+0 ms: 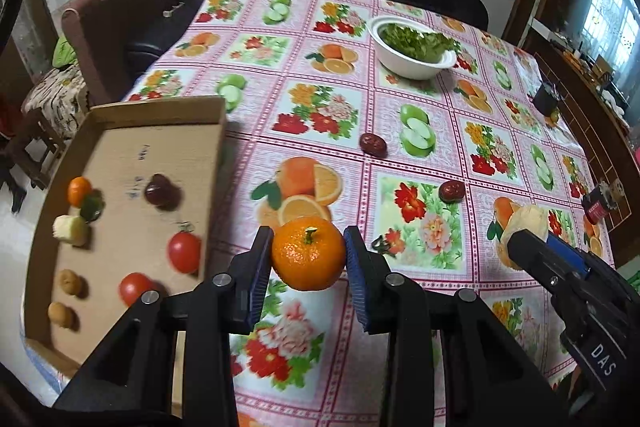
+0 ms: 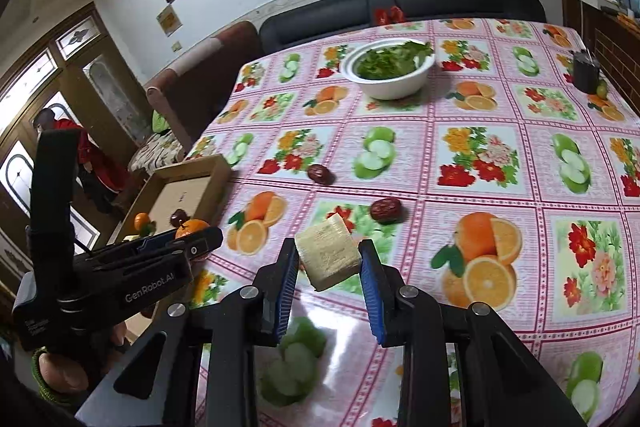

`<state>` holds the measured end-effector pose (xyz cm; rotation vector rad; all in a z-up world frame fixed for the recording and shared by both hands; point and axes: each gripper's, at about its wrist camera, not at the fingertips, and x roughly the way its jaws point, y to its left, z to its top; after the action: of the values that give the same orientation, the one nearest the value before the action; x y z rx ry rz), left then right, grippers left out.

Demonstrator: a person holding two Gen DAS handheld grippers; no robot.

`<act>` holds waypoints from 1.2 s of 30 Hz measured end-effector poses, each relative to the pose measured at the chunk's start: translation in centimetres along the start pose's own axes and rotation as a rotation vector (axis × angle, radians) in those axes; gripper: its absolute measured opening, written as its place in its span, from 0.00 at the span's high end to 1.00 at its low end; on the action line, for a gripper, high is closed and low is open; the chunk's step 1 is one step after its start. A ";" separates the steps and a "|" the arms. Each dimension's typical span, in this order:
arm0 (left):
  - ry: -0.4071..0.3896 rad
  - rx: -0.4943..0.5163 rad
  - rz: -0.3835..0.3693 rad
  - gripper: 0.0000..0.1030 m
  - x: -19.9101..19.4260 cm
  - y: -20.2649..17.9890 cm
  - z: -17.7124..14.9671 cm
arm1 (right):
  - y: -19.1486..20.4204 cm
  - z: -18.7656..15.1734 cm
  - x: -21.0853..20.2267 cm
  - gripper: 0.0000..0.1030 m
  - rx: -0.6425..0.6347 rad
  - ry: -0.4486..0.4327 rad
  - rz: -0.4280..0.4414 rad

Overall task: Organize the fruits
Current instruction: 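Grasp an orange with the left tool while the right tool grasps a white cheese cube, then carry the orange and cheese cube in both tools over the box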

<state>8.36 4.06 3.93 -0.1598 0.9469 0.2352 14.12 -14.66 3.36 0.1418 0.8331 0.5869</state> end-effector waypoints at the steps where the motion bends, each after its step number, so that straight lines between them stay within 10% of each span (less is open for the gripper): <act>1: -0.005 -0.001 0.007 0.68 -0.3 0.3 -0.2 | 0.3 0.0 -0.1 0.70 -0.005 -0.004 0.002; 36: -0.036 -0.100 0.117 0.68 -2.7 8.0 -1.9 | 9.5 0.8 0.4 0.70 -0.147 -0.008 0.112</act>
<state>3.18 10.99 4.78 -0.1916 0.9103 0.3925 10.76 -6.43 6.90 0.0570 0.7751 0.7504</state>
